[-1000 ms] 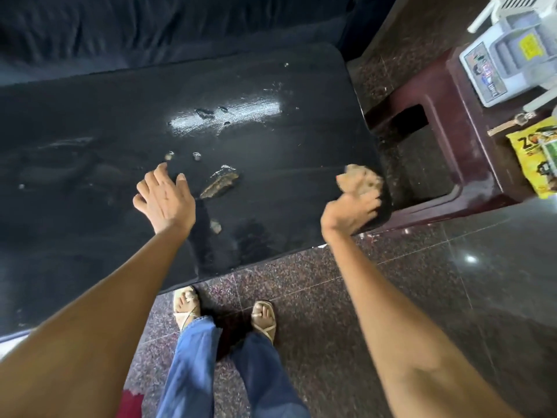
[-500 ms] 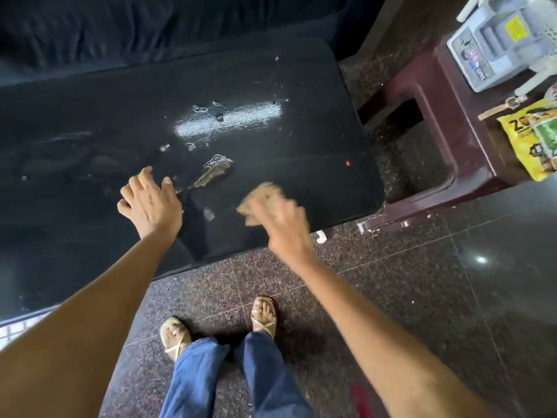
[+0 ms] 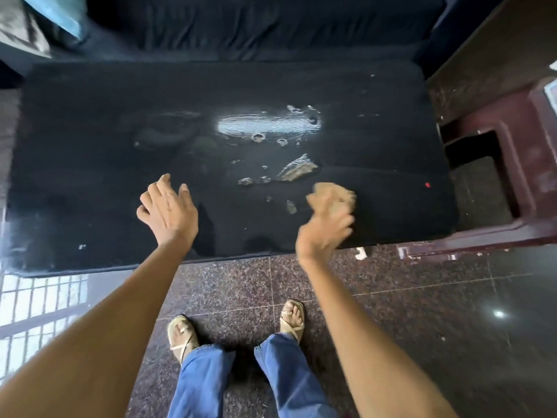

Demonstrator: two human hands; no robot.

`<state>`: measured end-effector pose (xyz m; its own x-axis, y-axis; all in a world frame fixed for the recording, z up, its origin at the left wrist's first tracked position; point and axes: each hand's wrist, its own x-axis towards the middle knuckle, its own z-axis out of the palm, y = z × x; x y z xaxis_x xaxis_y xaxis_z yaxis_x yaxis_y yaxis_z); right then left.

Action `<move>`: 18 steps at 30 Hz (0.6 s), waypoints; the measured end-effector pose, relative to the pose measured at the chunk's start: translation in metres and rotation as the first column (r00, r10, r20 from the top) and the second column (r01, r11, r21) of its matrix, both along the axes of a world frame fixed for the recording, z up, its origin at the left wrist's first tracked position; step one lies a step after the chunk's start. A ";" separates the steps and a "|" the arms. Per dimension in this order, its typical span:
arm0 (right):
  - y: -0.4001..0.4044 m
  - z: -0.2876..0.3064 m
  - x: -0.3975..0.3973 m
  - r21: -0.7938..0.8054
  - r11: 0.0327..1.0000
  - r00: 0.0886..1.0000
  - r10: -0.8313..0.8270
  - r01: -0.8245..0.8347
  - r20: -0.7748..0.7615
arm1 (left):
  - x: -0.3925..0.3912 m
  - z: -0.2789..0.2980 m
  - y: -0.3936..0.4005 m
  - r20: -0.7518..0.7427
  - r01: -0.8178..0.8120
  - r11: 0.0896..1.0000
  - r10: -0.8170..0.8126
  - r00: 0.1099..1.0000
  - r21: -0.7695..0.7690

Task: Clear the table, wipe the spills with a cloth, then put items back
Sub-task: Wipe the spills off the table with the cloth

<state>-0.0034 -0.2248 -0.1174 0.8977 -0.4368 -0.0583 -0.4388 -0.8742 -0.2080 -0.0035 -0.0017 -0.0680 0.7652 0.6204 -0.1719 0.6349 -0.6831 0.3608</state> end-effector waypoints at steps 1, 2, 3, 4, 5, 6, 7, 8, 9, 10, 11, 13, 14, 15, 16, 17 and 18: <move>0.038 0.002 -0.014 0.038 0.987 0.988 0.153 -0.154 0.027 | -0.005 -0.001 0.012 -0.009 -0.015 1.000 0.015 1.000 -0.001; 0.071 0.003 -0.027 0.073 0.948 0.950 0.308 -0.311 0.048 | -0.009 -0.001 0.020 -0.016 -0.025 1.000 0.025 1.000 -0.004; 0.102 0.003 -0.039 0.065 0.882 0.884 0.463 -0.467 0.062 | -0.014 0.000 0.030 -0.023 -0.031 1.000 0.031 0.999 -0.003; 0.128 0.003 -0.049 0.047 0.787 0.788 0.614 -0.616 0.049 | -0.019 0.001 0.041 -0.024 -0.032 0.999 0.032 0.999 0.001; 0.142 0.002 -0.055 0.028 0.681 0.682 0.731 -0.731 0.012 | -0.022 0.002 0.049 -0.024 -0.026 1.000 0.026 0.999 0.007; 0.149 0.002 -0.055 0.004 0.581 0.580 0.814 -0.814 -0.015 | -0.024 0.003 0.058 -0.023 -0.019 1.000 0.019 1.000 0.012; 0.150 0.000 -0.051 0.000 0.495 0.495 0.869 -0.869 -0.022 | -0.026 0.004 0.068 -0.023 -0.014 1.000 0.015 1.000 0.018; 0.147 0.002 -0.046 0.018 0.434 0.434 0.901 -0.901 0.002 | -0.029 0.004 0.080 -0.029 -0.013 1.000 0.014 0.999 0.023; 0.136 0.002 -0.040 0.044 0.399 0.400 0.916 -0.916 0.007 | -0.030 0.005 0.091 -0.035 -0.012 1.000 0.013 0.999 0.027; 0.121 0.005 -0.033 0.052 0.395 0.395 0.919 -0.917 -0.007 | -0.031 0.005 0.099 -0.039 -0.011 1.000 0.012 0.999 0.029; 0.102 0.008 -0.026 0.032 0.425 0.424 0.905 -0.905 -0.020 | -0.032 0.005 0.107 -0.040 -0.013 1.000 0.014 0.999 0.024; 0.050 0.013 -0.016 -0.024 0.589 0.590 0.806 -0.808 -0.058 | -0.032 0.006 0.118 -0.035 -0.011 1.000 0.011 0.999 0.006; 0.025 0.014 -0.015 -0.054 0.695 0.697 0.715 -0.717 -0.049 | -0.033 0.006 0.126 -0.032 -0.012 1.000 0.012 0.999 -0.001; 0.004 0.014 -0.017 -0.092 0.792 0.797 0.603 -0.603 -0.035 | -0.035 0.007 0.135 -0.029 -0.007 1.000 0.007 1.000 -0.005; -0.010 0.013 -0.021 -0.125 0.882 0.891 0.452 -0.454 -0.045 | -0.036 0.008 0.143 -0.028 -0.001 1.000 0.001 1.000 -0.007; -0.014 0.013 -0.025 -0.133 0.950 0.959 0.278 -0.283 -0.060 | -0.038 0.008 0.151 -0.024 0.000 1.000 -0.001 1.000 -0.010; -0.007 0.012 -0.027 -0.123 0.988 0.994 0.081 -0.090 -0.075 | -0.039 0.009 0.160 -0.022 0.001 1.000 -0.001 1.000 -0.015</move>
<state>-0.0304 -0.2317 -0.1050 0.9278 -0.3660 -0.0718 -0.3706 -0.9265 -0.0654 -0.0423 0.1584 -0.0585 0.7619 0.6166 -0.1984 0.6421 -0.6784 0.3571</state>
